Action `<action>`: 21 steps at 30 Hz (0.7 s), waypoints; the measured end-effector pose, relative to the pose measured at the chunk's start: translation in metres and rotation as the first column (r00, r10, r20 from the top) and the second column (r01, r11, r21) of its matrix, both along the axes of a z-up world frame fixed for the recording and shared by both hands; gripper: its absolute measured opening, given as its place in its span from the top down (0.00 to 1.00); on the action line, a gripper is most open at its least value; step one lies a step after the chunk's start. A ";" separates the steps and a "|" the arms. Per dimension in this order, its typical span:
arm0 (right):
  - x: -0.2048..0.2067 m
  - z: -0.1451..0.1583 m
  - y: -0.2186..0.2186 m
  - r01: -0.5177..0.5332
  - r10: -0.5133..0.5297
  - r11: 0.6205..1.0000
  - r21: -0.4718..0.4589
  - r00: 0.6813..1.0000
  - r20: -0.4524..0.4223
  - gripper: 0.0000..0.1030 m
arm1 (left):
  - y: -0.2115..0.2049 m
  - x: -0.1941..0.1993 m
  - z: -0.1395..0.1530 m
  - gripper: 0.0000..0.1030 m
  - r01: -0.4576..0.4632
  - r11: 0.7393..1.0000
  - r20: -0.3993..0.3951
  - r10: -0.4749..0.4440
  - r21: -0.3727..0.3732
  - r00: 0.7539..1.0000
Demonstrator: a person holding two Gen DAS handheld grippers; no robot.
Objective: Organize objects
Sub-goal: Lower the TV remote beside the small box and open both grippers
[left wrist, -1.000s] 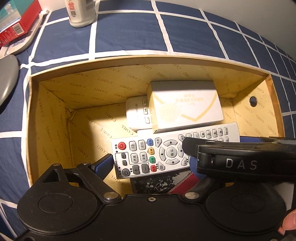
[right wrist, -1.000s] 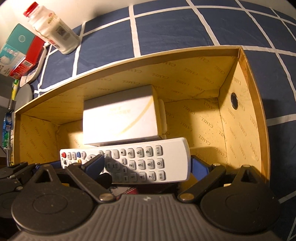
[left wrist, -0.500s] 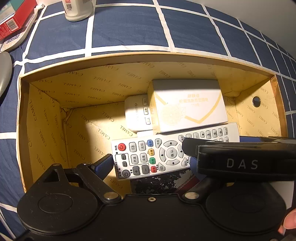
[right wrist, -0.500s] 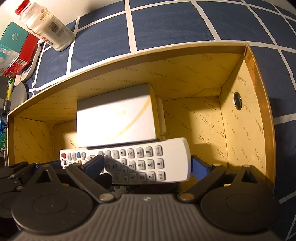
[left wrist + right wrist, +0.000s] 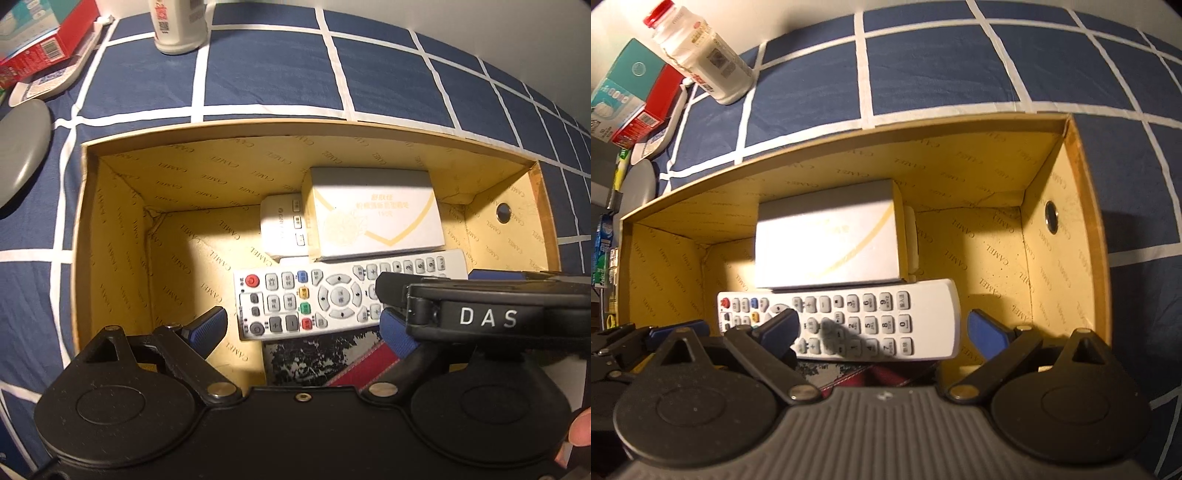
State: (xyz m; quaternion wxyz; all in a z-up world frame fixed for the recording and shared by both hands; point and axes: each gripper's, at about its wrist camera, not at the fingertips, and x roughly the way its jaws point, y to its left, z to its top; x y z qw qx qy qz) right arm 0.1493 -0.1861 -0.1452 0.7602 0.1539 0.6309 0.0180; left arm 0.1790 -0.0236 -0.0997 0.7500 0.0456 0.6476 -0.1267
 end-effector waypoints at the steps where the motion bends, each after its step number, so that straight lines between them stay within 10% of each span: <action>1: -0.001 0.003 0.000 -0.004 0.004 1.000 0.003 1.000 0.004 0.05 | 0.000 -0.003 0.003 0.13 -0.003 1.000 0.005 0.003 0.001 1.000; 21: -0.060 0.077 0.001 -0.092 0.092 0.996 -0.002 0.986 0.138 0.00 | 0.008 -0.082 0.071 0.04 -0.122 0.992 0.139 0.118 0.023 0.983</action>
